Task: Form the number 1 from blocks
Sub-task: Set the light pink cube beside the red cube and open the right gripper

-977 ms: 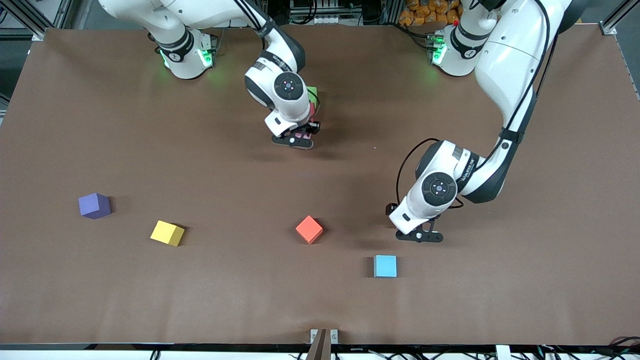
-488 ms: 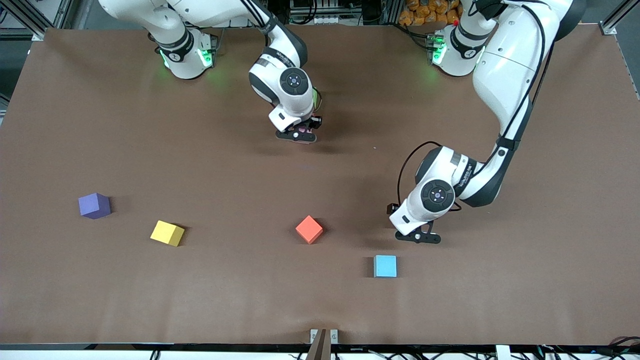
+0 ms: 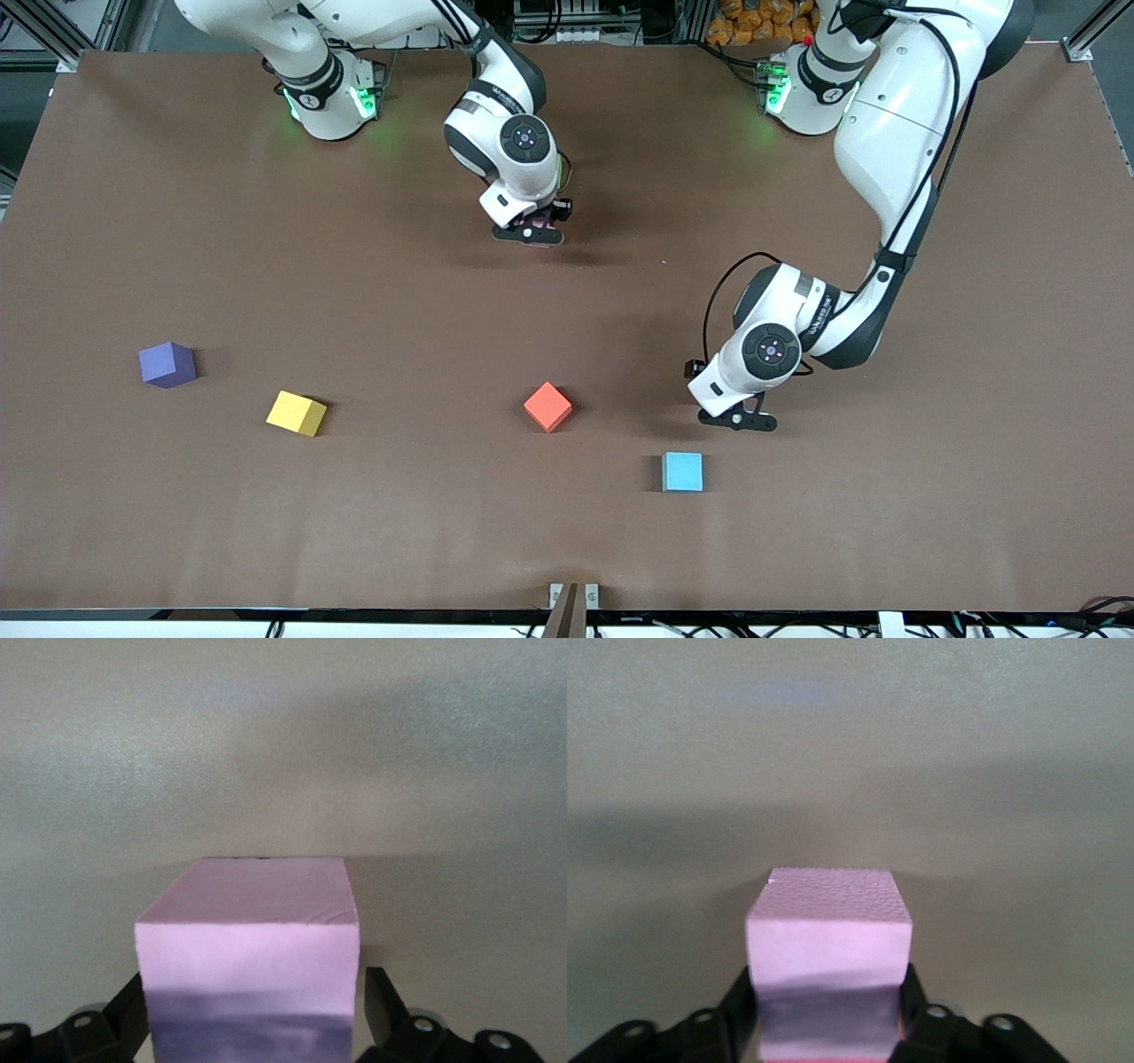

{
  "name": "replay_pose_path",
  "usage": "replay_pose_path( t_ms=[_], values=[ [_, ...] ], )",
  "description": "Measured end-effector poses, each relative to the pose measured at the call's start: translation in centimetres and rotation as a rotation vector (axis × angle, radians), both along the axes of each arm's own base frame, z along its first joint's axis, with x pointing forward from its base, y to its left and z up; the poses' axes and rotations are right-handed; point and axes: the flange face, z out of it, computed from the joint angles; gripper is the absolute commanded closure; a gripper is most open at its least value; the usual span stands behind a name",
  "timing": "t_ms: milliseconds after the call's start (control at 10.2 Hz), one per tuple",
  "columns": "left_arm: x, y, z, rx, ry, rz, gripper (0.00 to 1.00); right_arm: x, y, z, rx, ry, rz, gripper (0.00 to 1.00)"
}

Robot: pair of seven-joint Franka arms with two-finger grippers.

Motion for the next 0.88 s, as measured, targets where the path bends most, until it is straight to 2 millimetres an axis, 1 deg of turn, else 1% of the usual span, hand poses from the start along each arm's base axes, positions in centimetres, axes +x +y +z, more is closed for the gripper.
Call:
replay_pose_path(
  t_ms=[98,195,293,391,488,684,781,879],
  values=[
    [0.0,0.0,-0.1,0.000,0.001,0.000,0.98,0.4,0.0,0.3,0.007,-0.008,-0.005,0.00],
    [0.0,0.0,-0.1,0.000,0.001,0.000,1.00,1.4,-0.1,1.3,0.020,-0.023,-0.014,0.00],
    [0.1,0.1,0.0,0.000,-0.001,0.002,1.00,2.9,-0.8,2.7,0.031,-0.042,-0.017,0.00],
    [0.3,0.2,0.2,0.000,-0.006,0.018,1.00,5.3,-2.4,4.9,0.036,-0.062,-0.014,0.00],
    [0.5,0.3,0.4,0.001,-0.013,0.047,1.00,8.1,-4.9,7.5,0.033,-0.077,-0.014,0.00],
    [1.3,0.0,1.8,-0.006,-0.044,0.102,1.00,14.1,-11.8,12.8,0.041,-0.133,-0.036,0.00],
    [1.5,-0.6,2.9,-0.014,-0.061,0.136,1.00,16.8,-15.8,14.9,0.047,-0.171,-0.043,0.00],
    [1.2,-1.7,3.9,-0.022,-0.073,0.171,1.00,19.3,-20.2,16.6,0.045,-0.201,-0.046,0.00]
  ],
)
